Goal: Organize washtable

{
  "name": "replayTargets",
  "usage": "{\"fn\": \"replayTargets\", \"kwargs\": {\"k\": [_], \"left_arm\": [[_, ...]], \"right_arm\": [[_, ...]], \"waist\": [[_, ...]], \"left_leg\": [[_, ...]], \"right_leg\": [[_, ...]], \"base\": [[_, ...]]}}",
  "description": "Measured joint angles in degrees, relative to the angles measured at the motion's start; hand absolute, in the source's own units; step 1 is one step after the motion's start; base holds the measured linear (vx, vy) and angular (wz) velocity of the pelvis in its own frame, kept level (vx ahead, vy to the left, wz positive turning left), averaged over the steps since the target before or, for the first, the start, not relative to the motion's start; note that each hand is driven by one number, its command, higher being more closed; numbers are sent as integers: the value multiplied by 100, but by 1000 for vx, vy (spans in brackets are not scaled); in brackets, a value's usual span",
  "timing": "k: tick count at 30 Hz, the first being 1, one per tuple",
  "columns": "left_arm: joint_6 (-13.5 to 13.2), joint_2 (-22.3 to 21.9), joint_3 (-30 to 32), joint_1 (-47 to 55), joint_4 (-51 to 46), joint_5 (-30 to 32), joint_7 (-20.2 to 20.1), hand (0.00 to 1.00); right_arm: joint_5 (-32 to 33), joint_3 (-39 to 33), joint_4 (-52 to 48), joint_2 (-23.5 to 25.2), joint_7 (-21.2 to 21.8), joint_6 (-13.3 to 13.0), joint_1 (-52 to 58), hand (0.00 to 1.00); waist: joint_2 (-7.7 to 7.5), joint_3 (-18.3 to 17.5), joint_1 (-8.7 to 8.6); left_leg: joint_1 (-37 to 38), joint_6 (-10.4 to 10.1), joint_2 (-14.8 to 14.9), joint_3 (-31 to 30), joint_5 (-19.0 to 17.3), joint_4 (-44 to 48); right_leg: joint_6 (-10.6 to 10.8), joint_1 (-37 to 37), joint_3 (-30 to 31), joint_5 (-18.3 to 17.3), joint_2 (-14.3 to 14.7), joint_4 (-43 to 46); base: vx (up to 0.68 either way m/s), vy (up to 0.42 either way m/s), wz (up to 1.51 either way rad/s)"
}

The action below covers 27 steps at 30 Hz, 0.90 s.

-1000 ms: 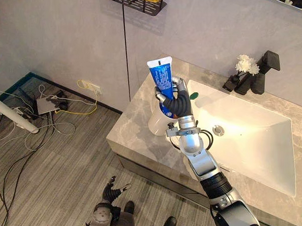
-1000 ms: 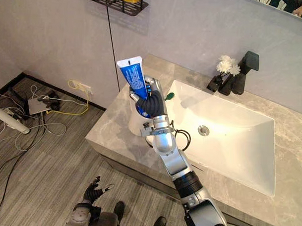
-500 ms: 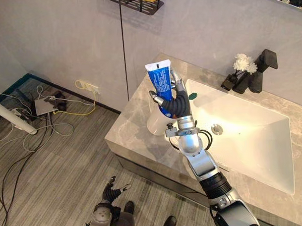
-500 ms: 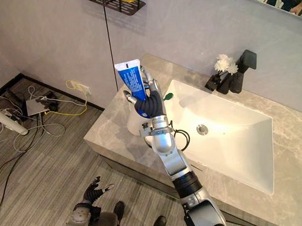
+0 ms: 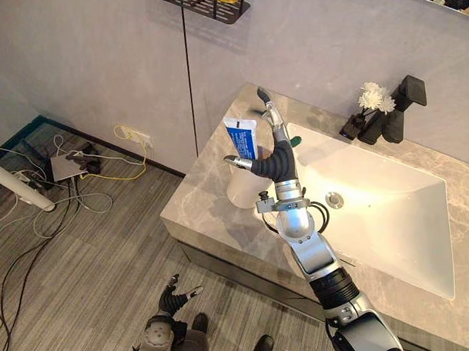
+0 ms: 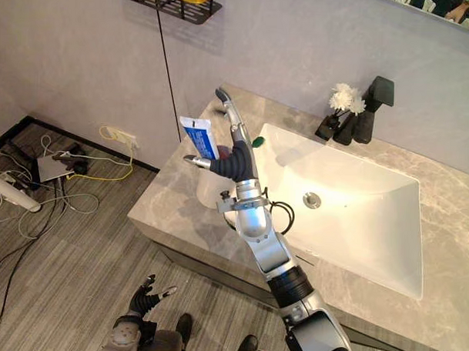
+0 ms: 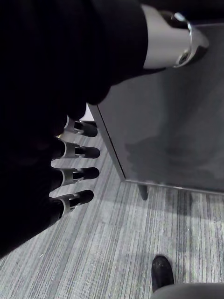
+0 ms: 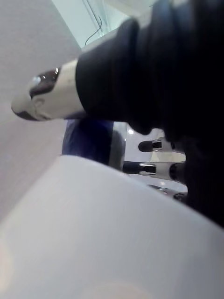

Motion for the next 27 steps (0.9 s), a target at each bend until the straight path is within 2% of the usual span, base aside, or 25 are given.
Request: {"fn": "replayTargets", "kwargs": {"k": [14, 27], "left_arm": [[9, 4, 1, 2, 10, 0, 2, 0], [9, 32, 1, 2, 23, -3, -1, 0]], "right_arm": [[182, -2, -285, 31, 14, -1, -12, 0], [381, 7, -286, -22, 242, -1, -23, 0]], "waist": [[7, -4, -32], [15, -8, -36]], "left_leg": [[75, -3, 32, 86, -2, 0], [90, -4, 61, 126, -3, -1]], "right_leg": [[-28, 78, 60, 26, 47, -90], [-38, 77, 140, 33, 82, -108]], "base": [[0, 0, -2], [-5, 0, -1]]}}
